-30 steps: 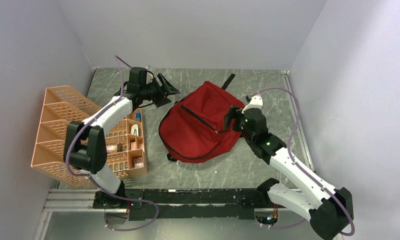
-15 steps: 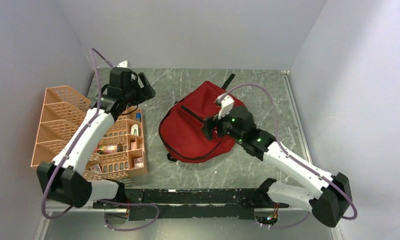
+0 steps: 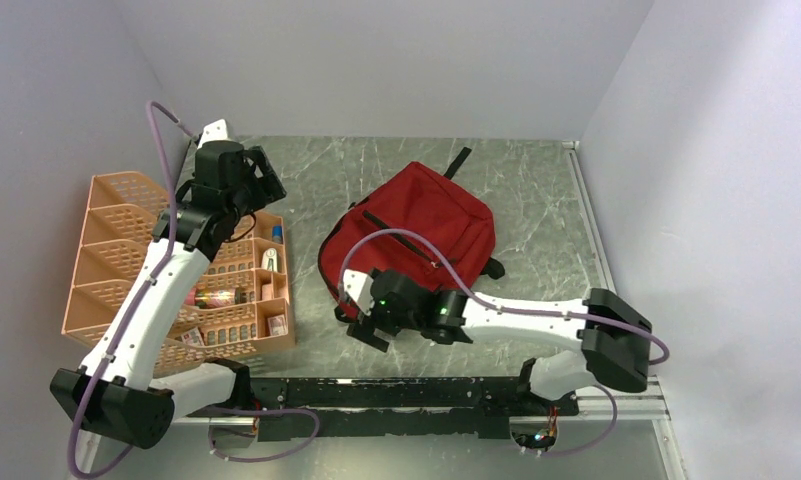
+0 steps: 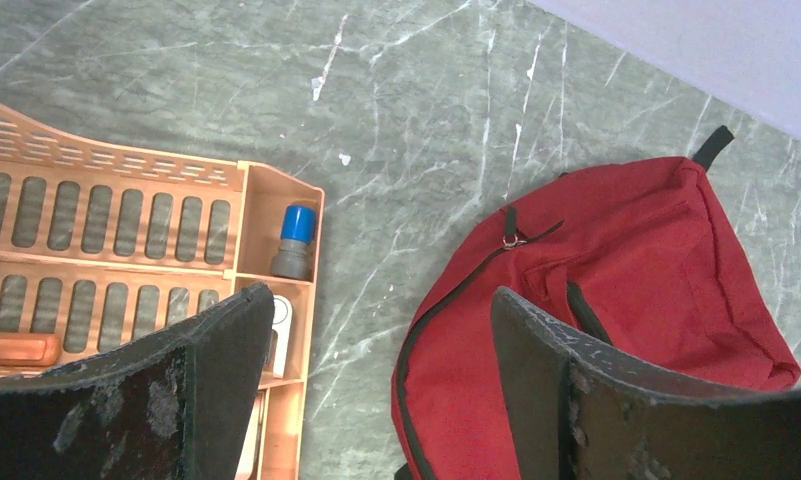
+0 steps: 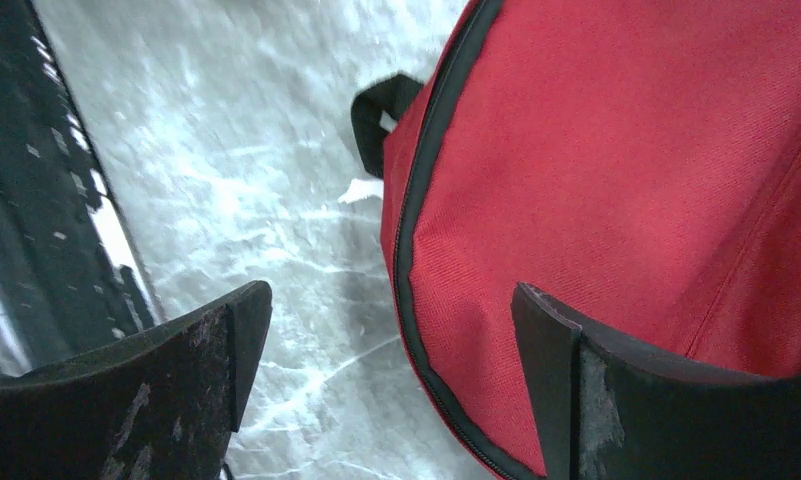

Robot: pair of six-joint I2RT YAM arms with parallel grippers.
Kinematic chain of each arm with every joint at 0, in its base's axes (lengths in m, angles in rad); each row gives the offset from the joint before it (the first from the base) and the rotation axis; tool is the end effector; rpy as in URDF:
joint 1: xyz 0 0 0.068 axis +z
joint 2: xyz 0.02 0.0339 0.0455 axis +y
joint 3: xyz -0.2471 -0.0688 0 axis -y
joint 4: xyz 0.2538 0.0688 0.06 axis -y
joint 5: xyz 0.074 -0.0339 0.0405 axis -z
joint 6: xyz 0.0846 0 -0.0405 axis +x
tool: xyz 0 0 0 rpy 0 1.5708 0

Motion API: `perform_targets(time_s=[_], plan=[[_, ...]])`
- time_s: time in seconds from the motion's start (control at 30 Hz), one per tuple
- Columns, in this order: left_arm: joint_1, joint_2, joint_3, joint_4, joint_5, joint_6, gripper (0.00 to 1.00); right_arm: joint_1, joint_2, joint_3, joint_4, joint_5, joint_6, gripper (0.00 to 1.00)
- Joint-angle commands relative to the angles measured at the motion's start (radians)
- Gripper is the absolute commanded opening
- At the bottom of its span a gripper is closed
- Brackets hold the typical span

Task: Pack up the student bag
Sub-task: Adjust the student bag at the center of the board.

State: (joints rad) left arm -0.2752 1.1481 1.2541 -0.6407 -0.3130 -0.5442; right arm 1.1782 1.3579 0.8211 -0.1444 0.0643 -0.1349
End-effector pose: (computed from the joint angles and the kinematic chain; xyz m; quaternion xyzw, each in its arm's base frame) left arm 0.2935 -0.0558 0.3466 -0.1916 0.8401 -0.0706 0.5026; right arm 0.1350 0.3117 0.1770 -0.5398 0.7231 0.1891 0.3873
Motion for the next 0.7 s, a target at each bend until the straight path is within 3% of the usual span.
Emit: perform_targets(time_s=[0.0,0.27,0.37,0.43,0.6,0.63,0.67], plan=[[0.010,-0.005,0.025,-0.030,-0.032,0.019,0.83,0.036,0.074,0.030,-0.028,0.109,-0.093,0.94],[0.011,-0.001,0.028,-0.031,-0.028,0.018,0.83,0.051,0.240,0.102,-0.023,0.453,-0.124,0.84],[0.012,0.001,0.030,-0.033,-0.028,0.018,0.82,0.049,0.284,0.139,-0.014,0.512,-0.120,0.72],[0.011,0.000,0.028,-0.036,-0.029,0.021,0.82,0.041,0.298,0.168,-0.009,0.540,-0.112,0.57],[0.011,-0.007,0.024,-0.040,-0.023,0.021,0.82,-0.027,0.248,0.233,0.019,0.508,-0.066,0.06],[0.012,-0.010,0.021,-0.040,-0.023,0.021,0.82,-0.050,0.228,0.241,0.035,0.494,-0.059,0.00],[0.012,-0.012,0.015,-0.038,-0.023,0.022,0.82,-0.078,0.209,0.248,0.048,0.478,-0.051,0.00]])
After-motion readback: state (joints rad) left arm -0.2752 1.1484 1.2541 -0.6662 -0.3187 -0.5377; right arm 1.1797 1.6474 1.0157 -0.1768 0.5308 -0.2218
